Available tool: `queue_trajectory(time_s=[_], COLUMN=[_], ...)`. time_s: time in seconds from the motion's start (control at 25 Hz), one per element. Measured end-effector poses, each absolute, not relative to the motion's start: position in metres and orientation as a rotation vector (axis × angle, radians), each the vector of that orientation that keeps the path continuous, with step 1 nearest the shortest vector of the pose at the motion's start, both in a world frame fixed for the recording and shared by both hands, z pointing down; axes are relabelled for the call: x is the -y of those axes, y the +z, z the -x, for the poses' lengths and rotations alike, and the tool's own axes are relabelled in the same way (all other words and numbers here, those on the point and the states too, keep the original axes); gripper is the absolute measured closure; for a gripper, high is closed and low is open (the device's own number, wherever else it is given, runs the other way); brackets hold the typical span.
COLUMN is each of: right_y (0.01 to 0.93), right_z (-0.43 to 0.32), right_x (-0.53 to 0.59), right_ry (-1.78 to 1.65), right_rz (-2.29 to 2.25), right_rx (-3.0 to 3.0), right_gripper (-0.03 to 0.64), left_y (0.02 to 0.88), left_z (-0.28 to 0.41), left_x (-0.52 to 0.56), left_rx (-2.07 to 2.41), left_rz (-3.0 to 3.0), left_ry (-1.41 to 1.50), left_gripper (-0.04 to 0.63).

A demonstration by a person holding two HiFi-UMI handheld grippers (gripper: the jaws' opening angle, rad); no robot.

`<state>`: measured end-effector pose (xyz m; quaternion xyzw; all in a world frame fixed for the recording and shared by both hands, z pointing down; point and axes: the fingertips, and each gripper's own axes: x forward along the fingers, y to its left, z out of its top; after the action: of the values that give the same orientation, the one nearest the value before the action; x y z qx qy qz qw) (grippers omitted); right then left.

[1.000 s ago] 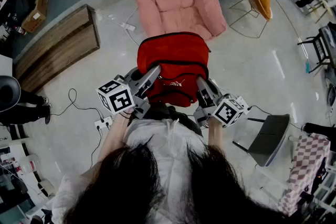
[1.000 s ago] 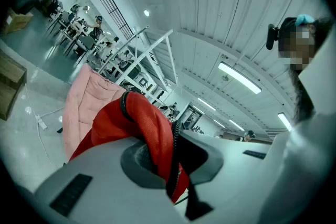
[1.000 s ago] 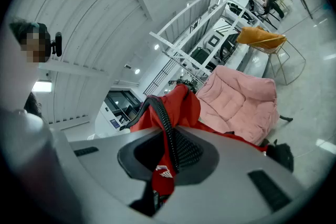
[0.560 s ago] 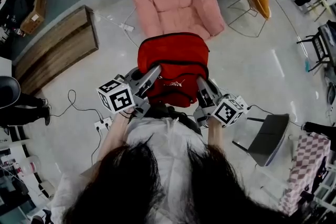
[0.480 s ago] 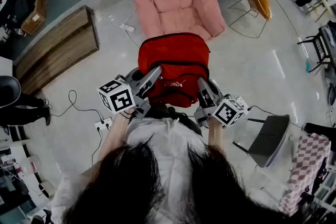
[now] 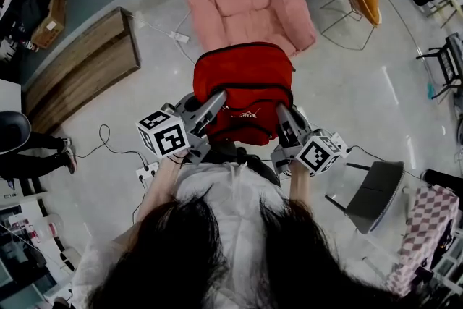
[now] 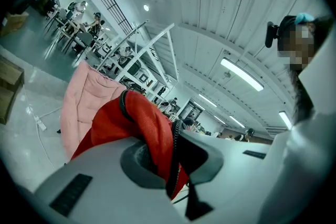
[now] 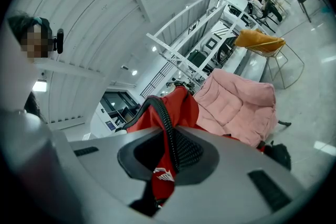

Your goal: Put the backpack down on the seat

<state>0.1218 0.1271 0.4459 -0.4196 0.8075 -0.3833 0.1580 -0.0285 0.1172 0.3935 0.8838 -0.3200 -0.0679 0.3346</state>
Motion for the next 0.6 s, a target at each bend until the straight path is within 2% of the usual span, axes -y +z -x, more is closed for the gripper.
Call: queue_trajectory(time_s=[0.6], right_y=[0.453], right_z=[-0.094], right_x=[-0.030], right_ry=[-1.138], right_rz=[1.298], right_rx=[-2.236], right_gripper=[0.566], left_y=[0.401], left_z=[0.052], left_x=[-0.004], left_rx=[0.732], left_rz=[-2.325], left_ry=[-0.085], left_gripper=[0.540])
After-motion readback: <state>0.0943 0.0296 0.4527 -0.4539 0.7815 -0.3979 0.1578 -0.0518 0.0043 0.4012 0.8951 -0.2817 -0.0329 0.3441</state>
